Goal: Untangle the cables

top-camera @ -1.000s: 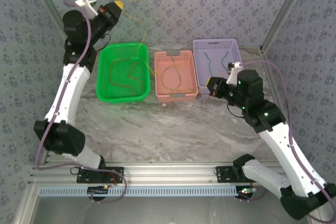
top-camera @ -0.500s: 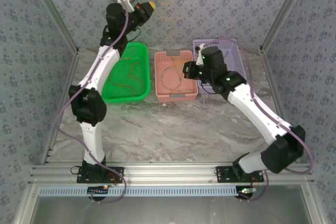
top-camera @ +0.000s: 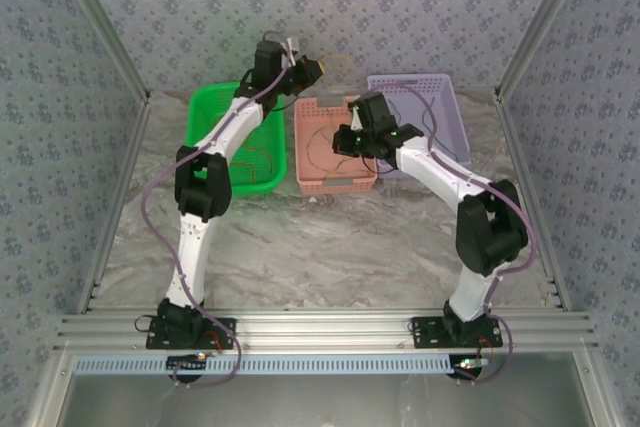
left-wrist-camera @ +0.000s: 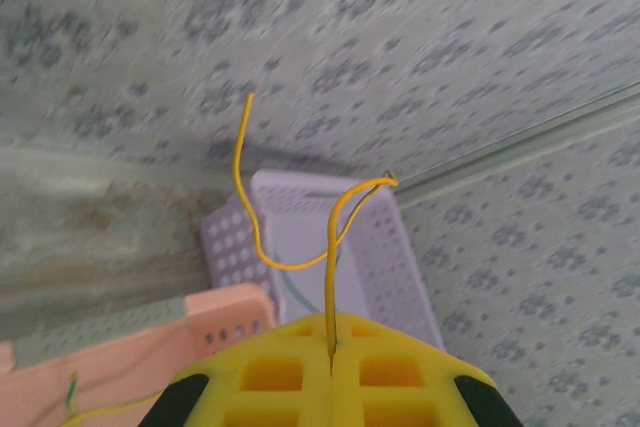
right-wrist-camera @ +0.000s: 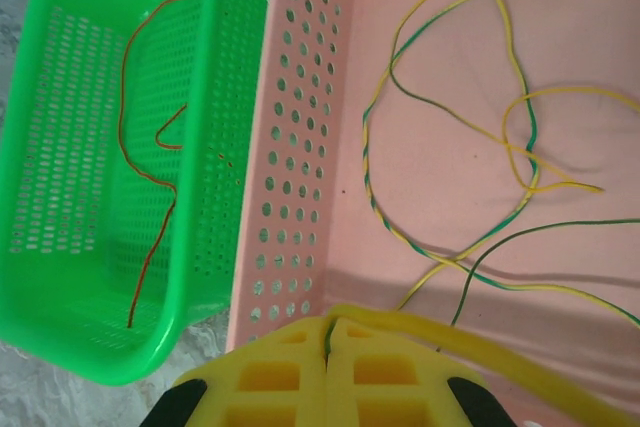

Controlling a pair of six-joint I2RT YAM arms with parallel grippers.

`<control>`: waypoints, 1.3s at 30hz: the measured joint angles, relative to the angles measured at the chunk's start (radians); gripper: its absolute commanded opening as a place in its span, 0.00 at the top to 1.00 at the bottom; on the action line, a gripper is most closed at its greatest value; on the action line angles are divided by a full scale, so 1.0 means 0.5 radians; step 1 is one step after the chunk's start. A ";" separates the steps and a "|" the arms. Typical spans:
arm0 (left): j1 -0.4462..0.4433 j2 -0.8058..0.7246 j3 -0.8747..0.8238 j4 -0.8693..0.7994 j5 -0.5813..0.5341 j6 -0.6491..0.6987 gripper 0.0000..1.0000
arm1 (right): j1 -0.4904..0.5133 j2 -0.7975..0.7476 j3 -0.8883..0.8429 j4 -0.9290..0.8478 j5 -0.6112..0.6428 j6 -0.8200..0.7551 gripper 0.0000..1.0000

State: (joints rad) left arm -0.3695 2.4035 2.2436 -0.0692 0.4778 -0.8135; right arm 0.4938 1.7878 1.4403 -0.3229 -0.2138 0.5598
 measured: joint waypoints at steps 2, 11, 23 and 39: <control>-0.018 0.001 0.005 -0.140 -0.026 0.096 1.00 | 0.001 0.071 0.028 0.002 -0.012 0.002 1.00; -0.146 0.001 0.034 -0.603 -0.179 0.493 1.00 | 0.000 0.303 0.133 -0.006 -0.014 0.066 0.93; -0.204 0.000 0.034 -0.917 -0.405 0.760 1.00 | -0.003 0.148 0.114 -0.069 0.075 0.057 0.52; -0.204 -0.047 0.112 -1.147 -0.602 0.809 0.35 | -0.101 -0.475 0.006 -0.225 0.316 0.029 0.42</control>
State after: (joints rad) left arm -0.4713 2.3798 2.2997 -0.6426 0.1768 -0.4088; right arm 0.4431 1.5501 1.4433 -0.4355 -0.0559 0.5743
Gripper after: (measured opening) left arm 0.634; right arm 0.575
